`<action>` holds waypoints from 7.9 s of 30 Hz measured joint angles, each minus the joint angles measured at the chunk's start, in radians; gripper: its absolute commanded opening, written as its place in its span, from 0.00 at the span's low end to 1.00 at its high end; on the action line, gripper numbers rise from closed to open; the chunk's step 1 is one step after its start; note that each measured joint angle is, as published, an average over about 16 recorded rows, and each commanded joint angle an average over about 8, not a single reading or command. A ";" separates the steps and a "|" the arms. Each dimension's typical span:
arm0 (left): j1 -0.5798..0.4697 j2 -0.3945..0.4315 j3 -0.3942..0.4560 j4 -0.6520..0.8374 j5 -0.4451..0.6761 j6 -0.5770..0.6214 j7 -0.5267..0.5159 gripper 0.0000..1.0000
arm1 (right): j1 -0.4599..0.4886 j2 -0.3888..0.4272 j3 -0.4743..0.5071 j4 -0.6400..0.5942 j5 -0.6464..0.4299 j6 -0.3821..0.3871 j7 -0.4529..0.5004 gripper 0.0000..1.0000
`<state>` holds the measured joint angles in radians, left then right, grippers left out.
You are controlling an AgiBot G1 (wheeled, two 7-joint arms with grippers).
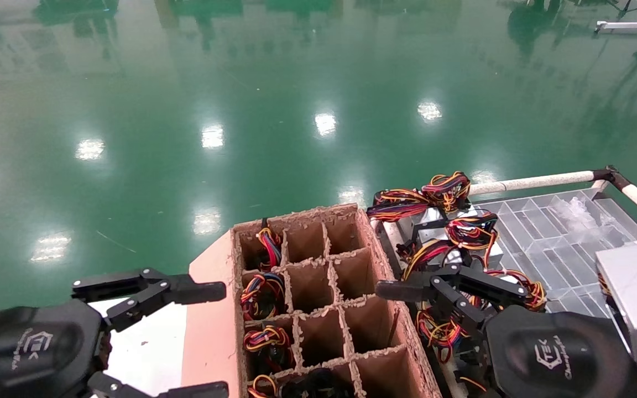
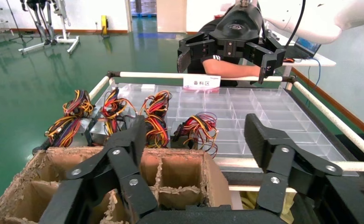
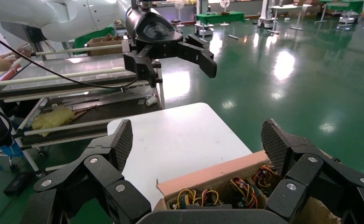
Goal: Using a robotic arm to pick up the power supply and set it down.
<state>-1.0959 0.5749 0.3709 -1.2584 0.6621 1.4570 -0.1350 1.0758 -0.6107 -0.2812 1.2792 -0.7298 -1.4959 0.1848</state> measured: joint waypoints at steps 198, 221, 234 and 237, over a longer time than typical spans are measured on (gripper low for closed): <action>0.000 0.000 0.001 0.000 -0.001 0.000 0.001 1.00 | -0.674 0.187 0.719 -0.351 -0.087 0.082 -0.307 0.00; 0.000 0.000 0.001 0.000 -0.001 0.000 0.001 1.00 | -0.607 0.233 0.697 -0.528 -0.115 0.052 -0.394 0.00; 0.000 0.000 0.001 0.000 -0.001 0.000 0.001 1.00 | -0.576 0.210 0.660 -0.532 -0.137 0.061 -0.400 0.44; 0.000 -0.001 0.001 0.000 -0.001 0.000 0.001 1.00 | -0.567 0.205 0.649 -0.521 -0.144 0.069 -0.394 0.81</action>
<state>-1.0962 0.5744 0.3723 -1.2581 0.6612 1.4565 -0.1343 0.5088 -0.4057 0.3674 0.7582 -0.8741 -1.4267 -0.2089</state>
